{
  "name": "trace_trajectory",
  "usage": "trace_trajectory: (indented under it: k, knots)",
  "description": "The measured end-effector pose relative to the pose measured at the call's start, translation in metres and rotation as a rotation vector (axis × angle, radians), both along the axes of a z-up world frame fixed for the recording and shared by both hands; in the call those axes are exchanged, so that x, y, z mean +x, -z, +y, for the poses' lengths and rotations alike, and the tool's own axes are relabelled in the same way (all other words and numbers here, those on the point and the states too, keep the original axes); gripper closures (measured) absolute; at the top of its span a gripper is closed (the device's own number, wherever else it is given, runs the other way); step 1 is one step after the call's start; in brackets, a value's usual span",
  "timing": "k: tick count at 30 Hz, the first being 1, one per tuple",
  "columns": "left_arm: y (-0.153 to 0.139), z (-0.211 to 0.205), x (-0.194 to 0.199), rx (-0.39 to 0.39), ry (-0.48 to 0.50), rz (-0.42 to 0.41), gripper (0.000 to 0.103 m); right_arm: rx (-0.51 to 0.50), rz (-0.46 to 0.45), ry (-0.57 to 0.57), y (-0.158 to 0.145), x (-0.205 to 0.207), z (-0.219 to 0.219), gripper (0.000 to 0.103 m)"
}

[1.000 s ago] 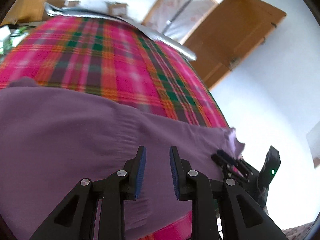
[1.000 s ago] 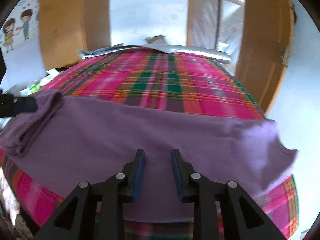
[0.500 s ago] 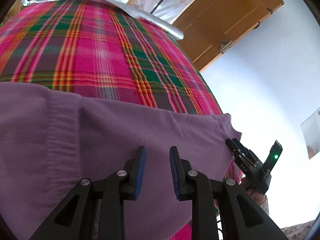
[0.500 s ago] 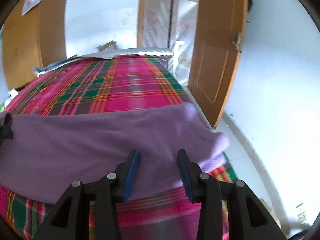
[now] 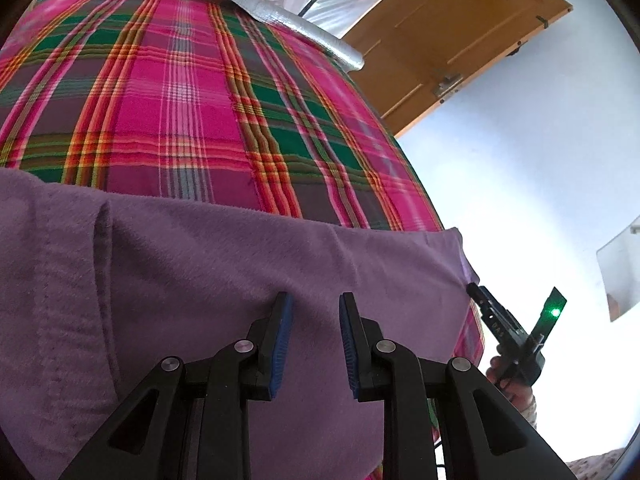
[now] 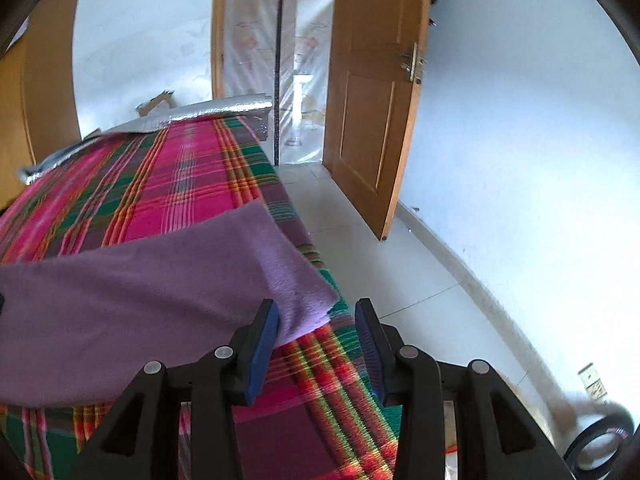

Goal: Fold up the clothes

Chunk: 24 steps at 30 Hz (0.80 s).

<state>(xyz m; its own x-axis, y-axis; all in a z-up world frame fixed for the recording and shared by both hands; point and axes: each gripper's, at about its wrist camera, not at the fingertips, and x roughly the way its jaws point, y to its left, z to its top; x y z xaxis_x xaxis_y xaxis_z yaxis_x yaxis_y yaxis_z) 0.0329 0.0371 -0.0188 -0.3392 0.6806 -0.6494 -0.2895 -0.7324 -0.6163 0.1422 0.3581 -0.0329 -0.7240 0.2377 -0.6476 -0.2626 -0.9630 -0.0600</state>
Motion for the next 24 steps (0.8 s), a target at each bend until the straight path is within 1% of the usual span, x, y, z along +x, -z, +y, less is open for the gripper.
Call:
trace_trajectory:
  k: [2, 7, 11, 12, 16, 18, 20, 24]
  knots:
    - [0.0, 0.001, -0.001, 0.001, 0.001, -0.001, 0.079, -0.005, 0.011, 0.015, -0.003, 0.003, 0.001, 0.063]
    - [-0.002, 0.004, -0.001, -0.014, 0.009, 0.01, 0.078, -0.092, 0.036, 0.059, -0.005, 0.016, 0.01, 0.063]
    - [-0.005, 0.009, -0.002, -0.017, 0.023, 0.014, 0.078, -0.296, 0.049, 0.104, 0.002, 0.03, 0.03, 0.063]
    - [-0.006, 0.012, -0.002, -0.018, 0.032, 0.017, 0.078, -0.325, 0.06, 0.112, 0.003, 0.034, 0.032, 0.063]
    - [-0.009, 0.025, -0.003, -0.017, 0.073, 0.017, 0.078, -0.377, 0.082, 0.098, 0.002, 0.034, 0.034, 0.063]
    - [-0.008, 0.032, -0.004, -0.015, 0.091, 0.013, 0.078, -0.388, 0.087, 0.085, 0.002, 0.032, 0.032, 0.063]
    - [-0.007, 0.039, -0.005, -0.013, 0.106, 0.006, 0.078, -0.383, 0.072, 0.076, 0.004, 0.023, 0.03, 0.063]
    - [-0.005, 0.051, -0.005, -0.022, 0.138, -0.003, 0.078, -0.383, 0.08, 0.094, 0.006, 0.016, 0.03, 0.063]
